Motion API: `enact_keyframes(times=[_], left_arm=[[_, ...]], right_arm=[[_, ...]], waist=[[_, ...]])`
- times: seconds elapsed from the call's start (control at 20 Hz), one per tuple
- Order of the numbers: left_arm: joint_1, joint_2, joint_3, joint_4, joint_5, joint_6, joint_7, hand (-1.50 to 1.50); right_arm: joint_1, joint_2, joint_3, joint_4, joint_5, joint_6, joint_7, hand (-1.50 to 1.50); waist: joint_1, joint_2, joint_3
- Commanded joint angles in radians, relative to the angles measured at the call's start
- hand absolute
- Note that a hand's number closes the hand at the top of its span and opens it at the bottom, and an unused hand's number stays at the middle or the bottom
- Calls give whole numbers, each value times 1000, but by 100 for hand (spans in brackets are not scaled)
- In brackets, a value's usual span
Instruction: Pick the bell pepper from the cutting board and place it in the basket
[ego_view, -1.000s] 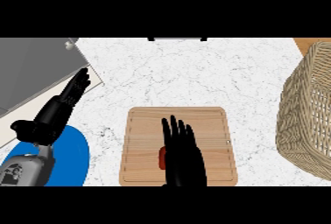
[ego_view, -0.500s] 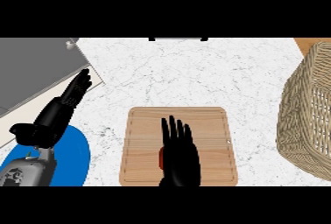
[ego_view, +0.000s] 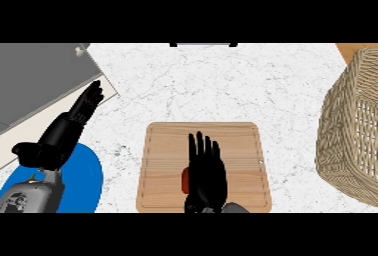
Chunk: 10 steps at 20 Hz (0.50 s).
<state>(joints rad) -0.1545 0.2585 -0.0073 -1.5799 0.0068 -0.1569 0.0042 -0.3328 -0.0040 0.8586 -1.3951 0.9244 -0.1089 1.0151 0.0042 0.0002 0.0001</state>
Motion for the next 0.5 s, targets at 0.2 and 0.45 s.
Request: enact_keyframes(times=[0.2,0.45], left_arm=[[-4,-36,17,-1,-21,-11,-6,0],[-18,-36,26,11,-38,-22,-4,0]], right_arm=[[29,4,-8,90,-31,-73,-23,-150],[-59,4,26,203,-164,-118,-39,-150]], waist=[[0,0,0],[5,1,0]])
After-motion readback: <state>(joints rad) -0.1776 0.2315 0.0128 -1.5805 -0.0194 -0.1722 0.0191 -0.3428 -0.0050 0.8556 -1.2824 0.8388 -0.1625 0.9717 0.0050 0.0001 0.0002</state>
